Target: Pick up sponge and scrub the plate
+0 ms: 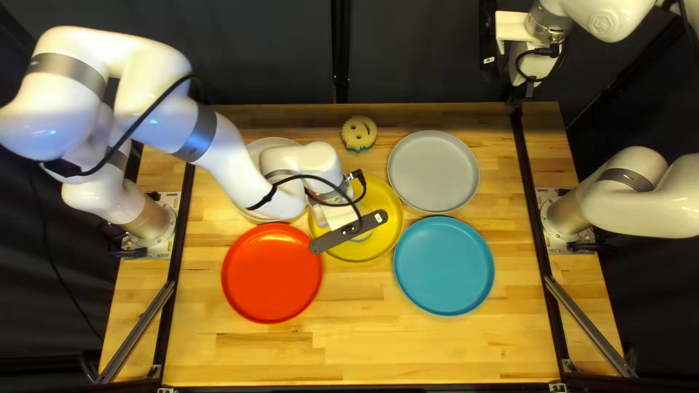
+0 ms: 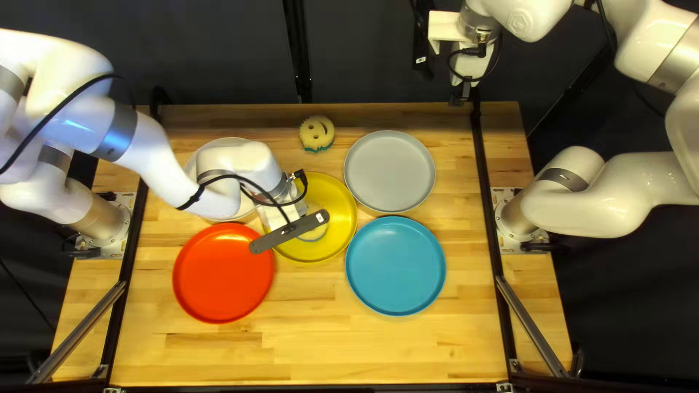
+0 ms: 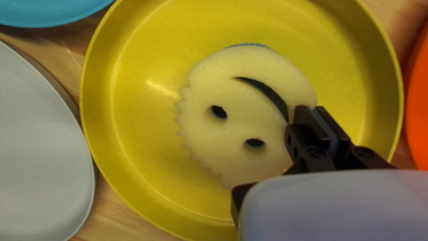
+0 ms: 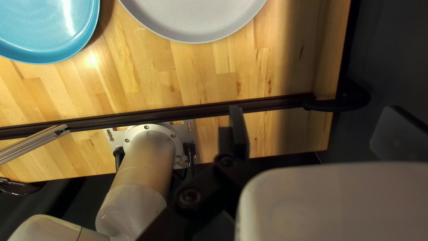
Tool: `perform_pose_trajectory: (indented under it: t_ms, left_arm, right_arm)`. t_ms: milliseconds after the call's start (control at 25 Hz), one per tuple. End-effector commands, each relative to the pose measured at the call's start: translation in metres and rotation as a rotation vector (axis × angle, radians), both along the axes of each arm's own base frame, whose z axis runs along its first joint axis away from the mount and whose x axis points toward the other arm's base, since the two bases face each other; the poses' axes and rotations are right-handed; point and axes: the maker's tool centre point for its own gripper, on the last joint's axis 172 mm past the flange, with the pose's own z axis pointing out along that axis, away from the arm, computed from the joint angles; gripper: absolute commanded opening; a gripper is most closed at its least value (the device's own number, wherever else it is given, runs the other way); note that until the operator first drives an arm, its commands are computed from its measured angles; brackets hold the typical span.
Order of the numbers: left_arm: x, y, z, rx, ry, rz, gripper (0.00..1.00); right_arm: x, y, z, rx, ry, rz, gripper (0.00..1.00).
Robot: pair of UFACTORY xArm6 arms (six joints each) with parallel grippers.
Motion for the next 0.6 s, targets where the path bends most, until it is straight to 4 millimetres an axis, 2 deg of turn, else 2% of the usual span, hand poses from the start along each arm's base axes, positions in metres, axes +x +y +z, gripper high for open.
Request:
perform_pose_trajectory:
  t_ms: [40, 160, 400, 520, 600]
  left_arm:
    - [0.013, 0.008, -0.004, -0.007, -0.005, -0.004, 0.0]
    - [0.009, 0.006, -0.003, -0.007, -0.004, -0.006, 0.0]
    - [-0.023, -0.002, 0.011, 0.0, 0.015, 0.007, 0.0]
    - [-0.029, -0.002, 0.011, 0.002, 0.022, 0.011, 0.0]
    - [-0.042, -0.001, 0.009, 0.0, 0.034, 0.022, 0.0]
  right_arm:
    - [0.0, 0.0, 0.0, 0.0, 0.0, 0.0, 1.0]
    - [0.0, 0.0, 0.0, 0.0, 0.0, 0.0, 1.0]
    - [0.0, 0.0, 0.0, 0.0, 0.0, 0.0, 1.0]
    - [0.0, 0.0, 0.0, 0.0, 0.0, 0.0, 1.0]
    - [0.0, 0.0, 0.0, 0.0, 0.0, 0.0, 1.0]
